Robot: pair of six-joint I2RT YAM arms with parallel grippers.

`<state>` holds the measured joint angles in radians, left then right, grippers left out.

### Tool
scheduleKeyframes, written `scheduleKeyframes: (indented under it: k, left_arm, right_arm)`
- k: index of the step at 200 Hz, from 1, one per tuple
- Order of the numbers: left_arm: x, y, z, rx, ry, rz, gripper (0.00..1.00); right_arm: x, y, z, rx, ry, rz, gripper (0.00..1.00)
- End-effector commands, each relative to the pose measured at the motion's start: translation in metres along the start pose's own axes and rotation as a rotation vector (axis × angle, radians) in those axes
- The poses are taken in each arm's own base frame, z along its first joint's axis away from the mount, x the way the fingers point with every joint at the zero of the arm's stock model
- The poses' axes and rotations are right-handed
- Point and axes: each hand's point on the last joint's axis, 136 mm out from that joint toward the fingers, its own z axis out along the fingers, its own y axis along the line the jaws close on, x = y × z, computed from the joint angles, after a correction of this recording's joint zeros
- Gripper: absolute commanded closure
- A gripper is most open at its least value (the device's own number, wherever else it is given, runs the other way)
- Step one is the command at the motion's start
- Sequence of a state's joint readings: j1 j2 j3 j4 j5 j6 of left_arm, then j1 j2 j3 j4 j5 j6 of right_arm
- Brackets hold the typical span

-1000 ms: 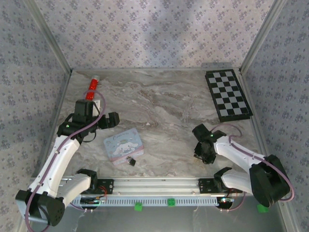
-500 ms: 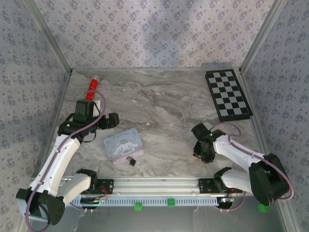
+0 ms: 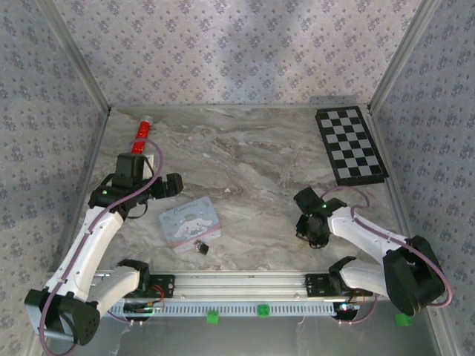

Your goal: Unlock the padlock with the key

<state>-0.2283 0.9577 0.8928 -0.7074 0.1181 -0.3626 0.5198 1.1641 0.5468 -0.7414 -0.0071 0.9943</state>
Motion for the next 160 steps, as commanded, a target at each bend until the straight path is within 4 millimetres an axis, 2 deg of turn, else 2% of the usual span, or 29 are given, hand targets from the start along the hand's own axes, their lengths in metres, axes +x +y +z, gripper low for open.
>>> scheduleKeyframes:
  k: [1,74,117,160]
  left_arm:
    - [-0.001,0.003,-0.003,-0.011,-0.003,0.012,0.00]
    - [-0.001,0.003,-0.005,-0.014,-0.008,0.011,0.00]
    - [-0.002,0.004,-0.005,-0.017,-0.012,0.012,0.00]
    - [-0.002,0.006,-0.004,-0.027,-0.006,0.013,0.00]
  right_arm:
    - [0.000,0.000,0.001,0.009,-0.004,-0.010,0.77]
    - [0.001,0.005,0.007,0.006,0.003,-0.023,0.78]
    - [0.000,0.006,0.005,0.012,-0.004,-0.029,0.87]
    - [-0.009,0.013,-0.010,-0.004,-0.047,-0.052,0.94]
